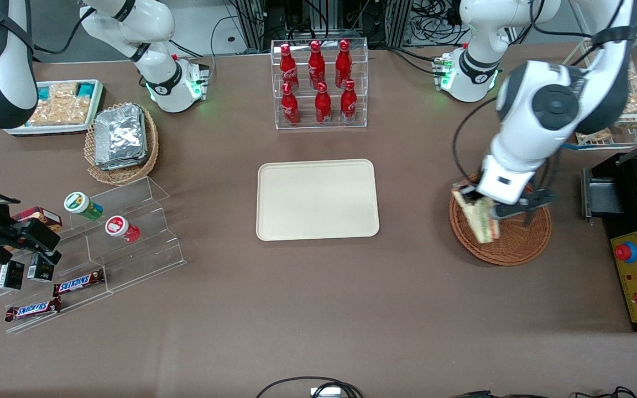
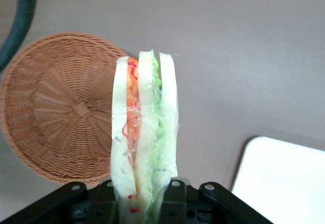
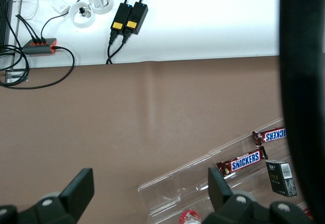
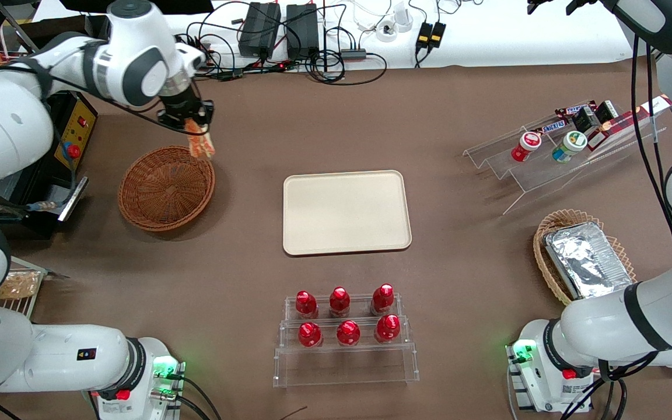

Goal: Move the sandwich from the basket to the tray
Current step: 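Lift the sandwich out of the basket with the left gripper, then carry the sandwich over the cream tray and lower it onto the tray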

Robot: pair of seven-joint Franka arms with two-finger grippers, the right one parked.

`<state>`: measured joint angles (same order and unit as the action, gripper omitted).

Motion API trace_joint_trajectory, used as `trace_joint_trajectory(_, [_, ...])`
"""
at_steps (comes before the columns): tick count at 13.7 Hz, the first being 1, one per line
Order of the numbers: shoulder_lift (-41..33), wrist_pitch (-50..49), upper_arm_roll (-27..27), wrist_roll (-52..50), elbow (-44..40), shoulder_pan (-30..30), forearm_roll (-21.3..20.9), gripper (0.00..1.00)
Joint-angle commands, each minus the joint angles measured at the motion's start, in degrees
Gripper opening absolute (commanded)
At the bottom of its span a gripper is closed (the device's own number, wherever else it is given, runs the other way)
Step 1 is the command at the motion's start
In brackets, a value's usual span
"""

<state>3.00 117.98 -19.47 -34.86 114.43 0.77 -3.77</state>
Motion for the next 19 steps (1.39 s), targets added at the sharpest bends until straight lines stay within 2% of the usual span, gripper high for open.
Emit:
trace_joint_trajectory(1, [2.8, -2.2, -4.9, 0.1, -3.9, 0.0, -4.5, 0.00])
trace_joint_trajectory(5, [5.3, -2.3, -11.8, -1.0, -6.1, 0.5, -4.8, 0.00])
trace_joint_trajectory(12, [12.7, -1.7, -12.2, -8.3, -8.6, 10.4, -5.5, 0.00])
trace_joint_trajectory(15, [18.1, 1.8, -12.3, -16.6, -9.0, 14.8, -12.4, 0.00])
trace_joint_trajectory(19, [24.9, 6.2, -12.2, -23.8, -8.8, 19.0, -18.5, 0.00])
